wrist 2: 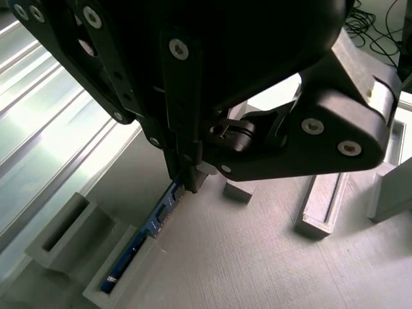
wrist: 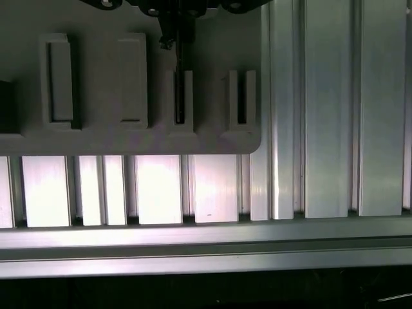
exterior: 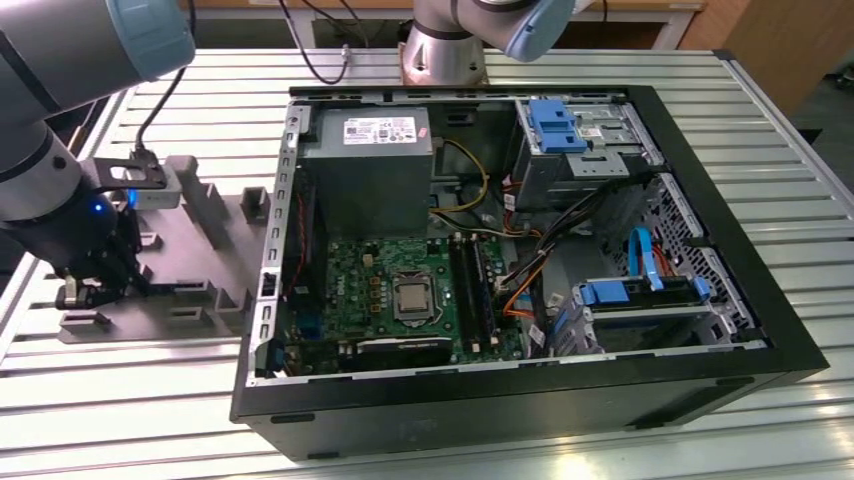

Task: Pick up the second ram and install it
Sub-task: 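Pick up the second ram and move it above second insertion slot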

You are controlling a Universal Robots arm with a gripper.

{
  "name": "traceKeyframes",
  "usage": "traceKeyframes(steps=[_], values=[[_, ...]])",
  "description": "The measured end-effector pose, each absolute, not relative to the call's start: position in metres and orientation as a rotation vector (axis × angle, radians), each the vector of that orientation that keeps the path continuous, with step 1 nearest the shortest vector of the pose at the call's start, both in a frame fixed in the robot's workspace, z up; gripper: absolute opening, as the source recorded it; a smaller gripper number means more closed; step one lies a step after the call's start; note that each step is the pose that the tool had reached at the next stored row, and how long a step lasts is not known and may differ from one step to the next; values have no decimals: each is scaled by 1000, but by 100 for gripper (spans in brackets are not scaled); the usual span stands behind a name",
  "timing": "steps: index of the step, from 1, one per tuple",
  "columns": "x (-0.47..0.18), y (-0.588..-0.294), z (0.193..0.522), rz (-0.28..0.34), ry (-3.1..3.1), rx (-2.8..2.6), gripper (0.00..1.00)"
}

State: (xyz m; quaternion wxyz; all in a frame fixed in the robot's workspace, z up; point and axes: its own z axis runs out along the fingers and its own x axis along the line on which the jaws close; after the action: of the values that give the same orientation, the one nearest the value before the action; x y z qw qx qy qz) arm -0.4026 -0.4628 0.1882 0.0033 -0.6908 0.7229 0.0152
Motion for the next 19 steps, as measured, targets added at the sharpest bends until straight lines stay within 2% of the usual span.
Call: traceKeyframes(steps=[19], values=[[-403, -463, 200, 50, 2231, -2201, 14]])
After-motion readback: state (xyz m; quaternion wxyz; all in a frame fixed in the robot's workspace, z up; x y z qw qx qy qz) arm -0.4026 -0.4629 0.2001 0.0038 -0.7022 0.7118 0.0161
